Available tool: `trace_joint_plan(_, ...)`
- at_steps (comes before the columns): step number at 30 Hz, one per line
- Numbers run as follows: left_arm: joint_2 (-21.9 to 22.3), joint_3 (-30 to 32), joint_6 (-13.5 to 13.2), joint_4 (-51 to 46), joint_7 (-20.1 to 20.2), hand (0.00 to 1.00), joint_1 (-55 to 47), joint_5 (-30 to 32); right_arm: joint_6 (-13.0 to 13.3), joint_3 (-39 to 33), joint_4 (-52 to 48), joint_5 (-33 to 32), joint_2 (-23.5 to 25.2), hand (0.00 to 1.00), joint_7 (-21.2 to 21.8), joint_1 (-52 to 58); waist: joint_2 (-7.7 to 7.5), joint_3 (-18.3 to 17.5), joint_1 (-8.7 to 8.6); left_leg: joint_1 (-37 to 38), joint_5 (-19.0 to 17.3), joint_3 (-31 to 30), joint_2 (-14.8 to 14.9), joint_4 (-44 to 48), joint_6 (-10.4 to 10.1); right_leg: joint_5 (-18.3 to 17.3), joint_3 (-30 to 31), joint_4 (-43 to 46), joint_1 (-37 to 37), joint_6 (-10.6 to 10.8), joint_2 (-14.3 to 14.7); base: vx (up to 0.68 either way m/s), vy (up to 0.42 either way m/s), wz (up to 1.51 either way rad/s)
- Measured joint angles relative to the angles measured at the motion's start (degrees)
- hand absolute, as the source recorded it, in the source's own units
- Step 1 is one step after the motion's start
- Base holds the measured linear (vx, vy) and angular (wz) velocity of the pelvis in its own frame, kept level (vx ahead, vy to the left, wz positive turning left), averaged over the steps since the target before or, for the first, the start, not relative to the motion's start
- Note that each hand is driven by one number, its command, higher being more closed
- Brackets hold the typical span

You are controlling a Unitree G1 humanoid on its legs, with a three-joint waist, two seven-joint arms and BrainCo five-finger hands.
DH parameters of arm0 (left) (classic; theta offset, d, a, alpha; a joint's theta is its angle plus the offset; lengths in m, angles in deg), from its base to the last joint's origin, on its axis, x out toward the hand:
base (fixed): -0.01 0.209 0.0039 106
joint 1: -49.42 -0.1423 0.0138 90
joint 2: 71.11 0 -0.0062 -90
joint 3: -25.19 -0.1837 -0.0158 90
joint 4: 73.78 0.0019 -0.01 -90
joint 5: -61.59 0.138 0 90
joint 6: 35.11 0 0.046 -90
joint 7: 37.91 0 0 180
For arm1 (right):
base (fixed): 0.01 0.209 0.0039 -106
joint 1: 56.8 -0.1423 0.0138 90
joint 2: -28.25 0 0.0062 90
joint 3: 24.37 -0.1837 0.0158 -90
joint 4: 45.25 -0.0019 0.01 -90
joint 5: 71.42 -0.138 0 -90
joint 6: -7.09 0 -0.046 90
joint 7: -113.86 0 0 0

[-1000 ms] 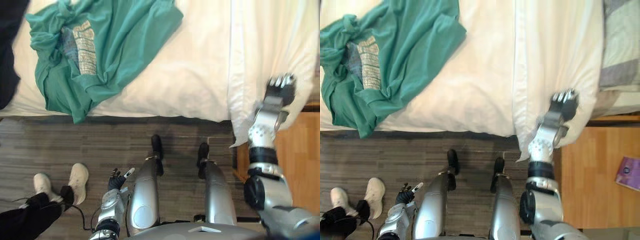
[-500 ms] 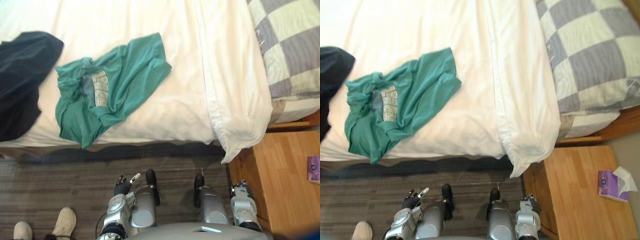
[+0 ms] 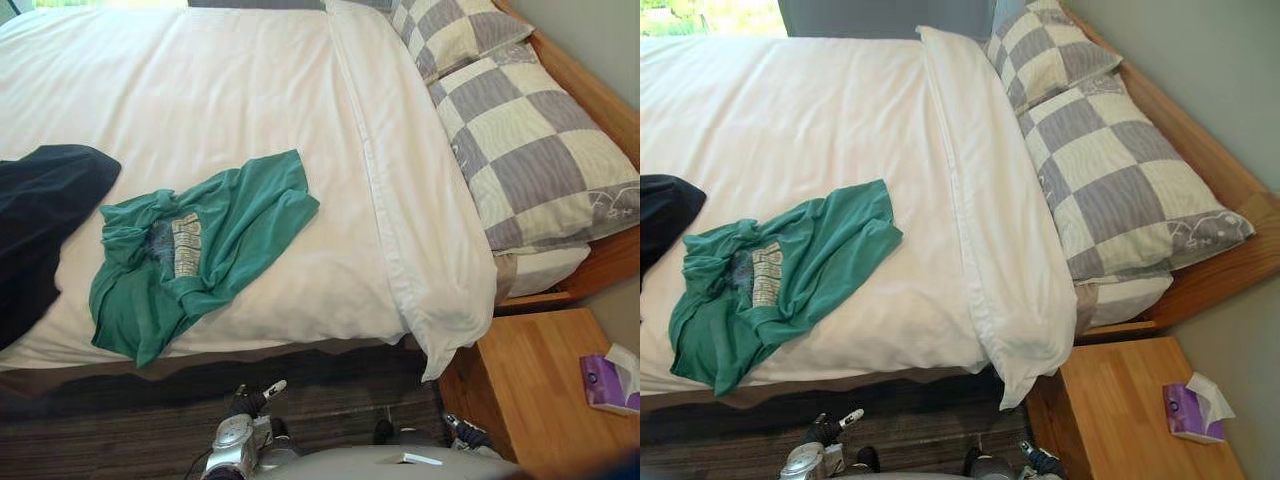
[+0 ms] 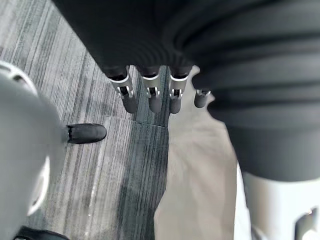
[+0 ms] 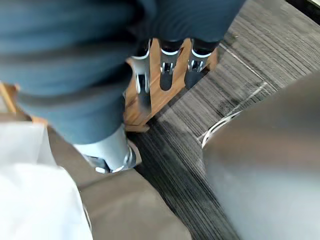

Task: Tidy the bed and pick cloth on bed and put in laundry

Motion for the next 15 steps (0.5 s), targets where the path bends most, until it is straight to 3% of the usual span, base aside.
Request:
trace_joint_plan(5, -0.73, -1.08, 0.27, -0.09, -0.29, 0.0, -2.09, 0.51, -1.1, 0.54, 2.38, 2.97, -1.39, 0.0, 0.35, -1.65, 0.66, -0.68, 0.1, 2.34, -0.01, -0.41, -0.92, -0.9, 0.03, 0.8, -0.24, -2.71, 3.15, 0.44, 0.28, 0.02, 0.028, 0.06)
trace_joint_plan(10, -1.25, -1.22, 0.03, -0.24, -0.63, 0.0, -1.32, 1.12, -1.1, 2.03, 2.96, 3.19, -2.29, 0.0, 0.32, -2.63, 1.14, 1.07, 0.05, -3.66, -6.29, -1.05, 0.84, 12.46, 0.9, 1.03, -0.65, -2.17, 3.59, 0.78, -1.1, -0.01, 0.023, 0.04)
trace_joint_plan(12, -1.4, -1.22, -0.02, -0.2, -0.82, 0.0, -1.42, 1.12, -1.13, 1.92, 2.93, 3.19, -2.33, 0.0, 0.02, -2.86, 1.62, 1.39, -0.08, -3.7, -6.37, -1.08, 0.92, 12.42, 0.91, 0.87, -0.61, -1.64, 3.34, 0.92, -1.31, -0.04, 0.022, 0.02)
trace_joint_plan(13, -1.59, -0.88, -0.06, -0.21, -1.33, 0.0, -1.42, 1.11, -1.13, 1.88, 2.93, 3.16, -2.51, 0.0, -0.17, -2.98, 1.54, 1.42, -0.27, -3.81, -6.44, -1.09, 0.98, 12.55, 1.0, 0.41, -0.59, -0.66, 2.9, 0.7, -1.75, -0.06, 0.023, 0.03)
trace_joint_plan(15, -1.49, 0.37, -0.16, -0.17, -1.86, 0.0, -1.19, 1.21, -1.12, 1.74, 2.78, 3.12, -2.33, 0.0, -0.27, -3.04, 0.01, 1.98, -0.4, -4.67, -8.23, -0.44, 1.29, 15.24, 0.58, -0.37, -0.38, 0.57, 2.32, 0.39, -2.98, -0.06, 0.046, 0.05)
